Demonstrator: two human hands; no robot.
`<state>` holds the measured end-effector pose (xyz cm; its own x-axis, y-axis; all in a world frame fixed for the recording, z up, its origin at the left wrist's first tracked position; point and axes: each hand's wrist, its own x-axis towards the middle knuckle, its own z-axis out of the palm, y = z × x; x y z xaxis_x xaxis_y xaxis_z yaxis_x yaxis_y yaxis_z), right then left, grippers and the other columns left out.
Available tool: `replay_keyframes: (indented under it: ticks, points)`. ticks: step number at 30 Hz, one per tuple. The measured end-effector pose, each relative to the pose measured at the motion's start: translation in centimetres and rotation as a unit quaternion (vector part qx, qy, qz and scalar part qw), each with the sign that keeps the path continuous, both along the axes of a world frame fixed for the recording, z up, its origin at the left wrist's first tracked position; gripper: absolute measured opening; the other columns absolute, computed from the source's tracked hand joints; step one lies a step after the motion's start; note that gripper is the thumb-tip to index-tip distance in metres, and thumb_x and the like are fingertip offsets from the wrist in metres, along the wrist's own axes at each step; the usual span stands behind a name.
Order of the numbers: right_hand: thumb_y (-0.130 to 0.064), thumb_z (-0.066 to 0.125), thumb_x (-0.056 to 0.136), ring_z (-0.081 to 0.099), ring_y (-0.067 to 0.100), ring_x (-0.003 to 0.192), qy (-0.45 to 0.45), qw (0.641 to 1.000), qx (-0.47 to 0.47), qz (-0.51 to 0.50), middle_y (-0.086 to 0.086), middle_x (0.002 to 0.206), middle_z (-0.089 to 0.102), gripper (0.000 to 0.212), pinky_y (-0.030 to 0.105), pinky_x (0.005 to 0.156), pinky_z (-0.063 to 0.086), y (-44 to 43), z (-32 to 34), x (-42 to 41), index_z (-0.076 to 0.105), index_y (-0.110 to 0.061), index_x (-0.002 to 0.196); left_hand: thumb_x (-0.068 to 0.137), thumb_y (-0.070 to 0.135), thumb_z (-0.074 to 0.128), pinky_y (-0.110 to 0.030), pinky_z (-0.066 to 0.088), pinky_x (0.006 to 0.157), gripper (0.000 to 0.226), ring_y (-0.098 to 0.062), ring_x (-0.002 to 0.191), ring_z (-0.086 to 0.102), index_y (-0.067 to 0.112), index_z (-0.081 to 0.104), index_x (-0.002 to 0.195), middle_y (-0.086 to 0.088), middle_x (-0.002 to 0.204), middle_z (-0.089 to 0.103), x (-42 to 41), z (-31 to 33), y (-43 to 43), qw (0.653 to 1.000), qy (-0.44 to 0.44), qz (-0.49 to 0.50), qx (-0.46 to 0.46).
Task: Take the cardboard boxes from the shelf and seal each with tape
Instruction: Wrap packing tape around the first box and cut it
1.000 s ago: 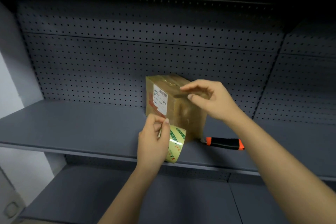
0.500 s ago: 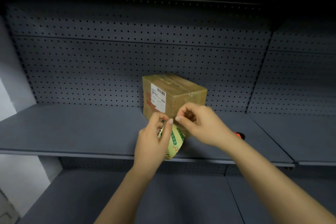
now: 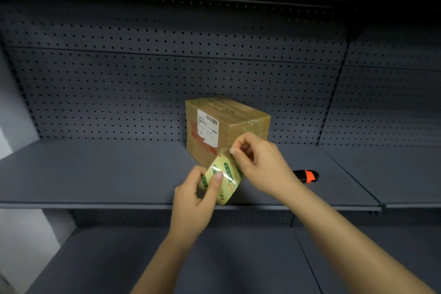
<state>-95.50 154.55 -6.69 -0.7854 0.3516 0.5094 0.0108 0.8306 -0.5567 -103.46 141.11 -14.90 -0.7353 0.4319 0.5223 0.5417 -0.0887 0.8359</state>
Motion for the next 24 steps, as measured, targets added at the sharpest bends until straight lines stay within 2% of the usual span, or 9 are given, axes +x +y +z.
replay_keyframes:
  ticks: [3,6,9,12,15,17,20,22,24]
  points:
    - [-0.023,0.060,0.096,0.058,0.002,0.072,-0.006,1.000,-0.004,-0.004,-0.011,0.078,0.062,0.008,0.012,0.061,0.046,0.5,-0.1,0.2,0.058,-0.023,0.088,0.092,0.044,0.061,-0.030,0.053,0.053,0.029,-0.013,0.061,0.065,0.018,0.061,0.080,0.001,0.069,0.068,-0.2,-0.5,-0.2,0.999,0.004,-0.029,-0.013]
    - [-0.023,0.061,0.095,0.058,0.005,0.071,0.023,0.999,0.012,-0.028,-0.012,0.077,0.061,0.009,0.019,0.062,0.048,1.0,-0.9,0.2,0.058,-0.023,0.086,0.089,0.050,0.062,-0.039,0.052,0.051,0.039,-0.015,0.059,0.064,0.014,0.057,0.077,-0.001,0.066,0.065,-0.6,0.5,0.1,0.999,0.026,-0.009,-0.040]
    - [-0.022,0.061,0.095,0.060,0.005,0.073,0.103,0.993,-0.043,-0.028,-0.011,0.079,0.064,0.008,0.021,0.065,0.049,1.4,-1.5,0.2,0.061,-0.021,0.086,0.091,0.048,0.062,-0.028,0.046,0.051,0.032,-0.006,0.063,0.063,0.018,0.057,0.079,0.007,0.066,0.064,-1.7,2.0,0.2,0.992,0.067,0.048,-0.093]
    - [-0.021,0.063,0.094,0.062,0.006,0.075,0.152,0.983,-0.096,-0.027,-0.009,0.080,0.066,0.007,0.017,0.066,0.048,1.8,-2.3,0.2,0.063,-0.022,0.087,0.092,0.050,0.059,-0.022,0.033,0.050,0.034,-0.016,0.071,0.064,0.017,0.065,0.098,0.007,0.074,0.065,-2.7,3.3,0.6,0.968,0.152,0.121,-0.157]
    - [-0.020,0.063,0.094,0.064,0.011,0.076,0.194,0.967,-0.160,-0.038,-0.006,0.080,0.067,0.010,0.020,0.067,0.051,2.3,-3.0,-0.3,0.062,-0.024,0.085,0.092,0.041,0.064,-0.025,0.036,0.060,0.034,-0.028,0.080,0.067,0.013,0.069,0.111,-0.005,0.091,0.073,-2.9,5.3,1.5,0.934,0.268,0.166,-0.168]
    - [-0.019,0.062,0.094,0.066,0.014,0.076,0.218,0.955,-0.197,-0.047,-0.004,0.080,0.067,0.014,0.020,0.067,0.052,2.8,-3.2,-0.8,0.062,-0.027,0.083,0.092,0.039,0.065,-0.028,0.035,0.063,0.029,-0.030,0.075,0.065,0.013,0.069,0.104,-0.005,0.081,0.069,-3.1,6.5,2.2,0.908,0.325,0.182,-0.190]
    - [-0.017,0.062,0.095,0.066,0.017,0.077,0.237,0.939,-0.244,-0.054,-0.002,0.080,0.067,0.015,0.017,0.065,0.050,3.4,-3.2,-1.8,0.062,-0.027,0.083,0.089,0.037,0.068,-0.027,0.029,0.060,0.027,-0.028,0.058,0.057,0.013,0.061,0.082,0.004,0.062,0.043,-3.4,7.7,2.9,0.875,0.374,0.209,-0.226]
    - [-0.017,0.063,0.094,0.067,0.019,0.078,0.233,0.933,-0.269,-0.058,-0.001,0.081,0.068,0.015,0.019,0.067,0.052,3.9,-3.3,-2.6,0.063,-0.026,0.082,0.087,0.035,0.070,-0.027,0.030,0.060,0.030,-0.028,0.052,0.053,0.014,0.054,0.074,0.006,0.058,0.038,-3.6,8.1,3.2,0.862,0.389,0.216,-0.244]
    - [-0.018,0.064,0.093,0.068,0.022,0.079,0.227,0.930,-0.284,-0.055,0.000,0.080,0.068,0.013,0.026,0.071,0.055,4.3,-3.6,-3.2,0.064,-0.025,0.082,0.087,0.034,0.070,-0.028,0.030,0.060,0.029,-0.028,0.051,0.051,0.014,0.054,0.075,0.004,0.056,0.039,-3.7,8.4,3.7,0.858,0.390,0.221,-0.252]
